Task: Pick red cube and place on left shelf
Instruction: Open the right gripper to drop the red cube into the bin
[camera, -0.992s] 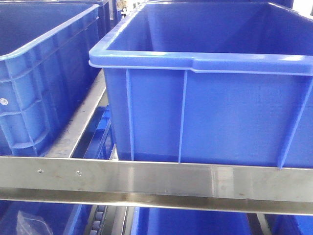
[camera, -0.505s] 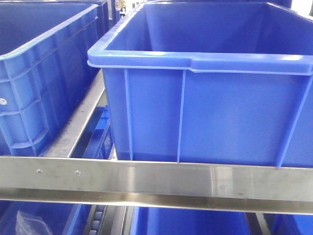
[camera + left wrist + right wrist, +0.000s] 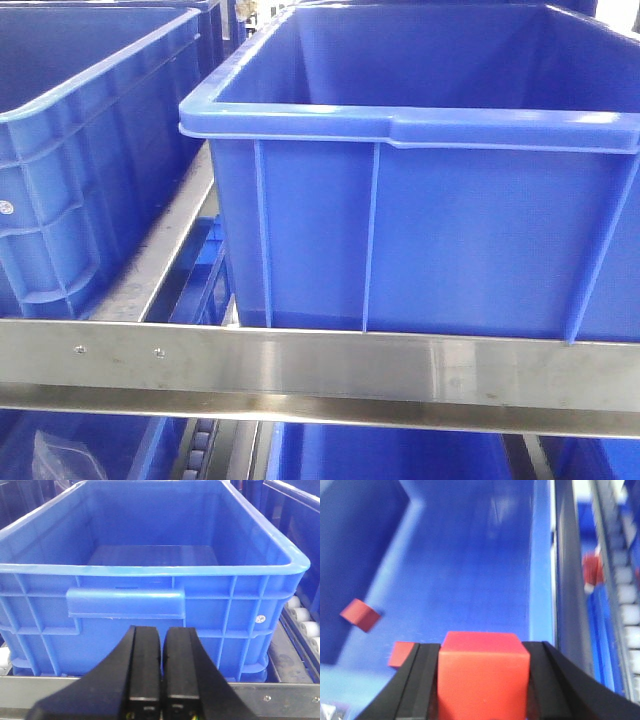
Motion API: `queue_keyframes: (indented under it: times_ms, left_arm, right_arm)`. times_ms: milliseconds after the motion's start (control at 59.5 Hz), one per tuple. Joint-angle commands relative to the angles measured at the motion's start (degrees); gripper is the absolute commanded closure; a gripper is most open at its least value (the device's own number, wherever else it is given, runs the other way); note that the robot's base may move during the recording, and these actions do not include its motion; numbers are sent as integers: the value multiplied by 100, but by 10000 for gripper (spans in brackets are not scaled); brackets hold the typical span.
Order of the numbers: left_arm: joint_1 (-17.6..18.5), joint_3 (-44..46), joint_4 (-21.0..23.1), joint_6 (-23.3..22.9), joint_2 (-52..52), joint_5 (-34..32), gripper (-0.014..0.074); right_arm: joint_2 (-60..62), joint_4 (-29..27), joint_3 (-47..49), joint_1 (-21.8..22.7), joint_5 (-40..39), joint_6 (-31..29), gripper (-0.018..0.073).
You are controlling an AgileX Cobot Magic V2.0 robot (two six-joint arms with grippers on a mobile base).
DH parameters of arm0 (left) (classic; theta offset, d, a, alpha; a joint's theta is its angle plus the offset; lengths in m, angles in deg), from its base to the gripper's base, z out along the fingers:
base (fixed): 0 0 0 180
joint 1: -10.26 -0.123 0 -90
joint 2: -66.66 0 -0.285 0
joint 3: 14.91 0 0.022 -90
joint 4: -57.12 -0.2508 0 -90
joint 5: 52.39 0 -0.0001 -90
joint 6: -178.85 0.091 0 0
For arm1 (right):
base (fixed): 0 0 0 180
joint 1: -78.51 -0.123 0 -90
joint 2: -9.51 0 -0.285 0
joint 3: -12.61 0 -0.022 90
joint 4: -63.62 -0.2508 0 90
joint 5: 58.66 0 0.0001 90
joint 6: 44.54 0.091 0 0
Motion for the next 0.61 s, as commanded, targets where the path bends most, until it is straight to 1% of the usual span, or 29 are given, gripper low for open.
queue_keyframes:
  times_ms: [0, 118, 168, 252, 303, 370, 420, 454, 589]
  left_arm:
    - [23, -132, 17, -5, 82, -513, 495]
    - [23, -132, 17, -5, 82, -513, 495]
    - [23, -132, 17, -5, 82, -513, 495]
    - [23, -132, 17, -5, 82, -513, 495]
    - [23, -132, 54, -5, 82, -513, 495]
    - [23, -132, 17, -5, 82, -513, 495]
    - [23, -132, 17, -5, 82, -513, 495]
    - [23, -132, 17, -5, 82, -513, 495]
    - [23, -132, 17, -5, 82, -513, 495]
  right_arm:
    - [-583, -37, 531, -14, -686, -34, 501]
    - [-1453, -37, 1279, -71, -750, -34, 497]
    - [-1821, -37, 1631, -154, -750, -34, 467]
    - [-2450, -37, 2232, -384, -761, -34, 321]
    - [-2756, -37, 2544, -527, -800, -34, 176]
    - [-3122, -37, 2917, -705, -805, -34, 16]
    - [-3309, -37, 3106, -806, -805, -34, -49]
    - [-3395, -37, 3189, -865, -795, -34, -66]
    - [-3505, -37, 3278, -979, -837, -34, -63]
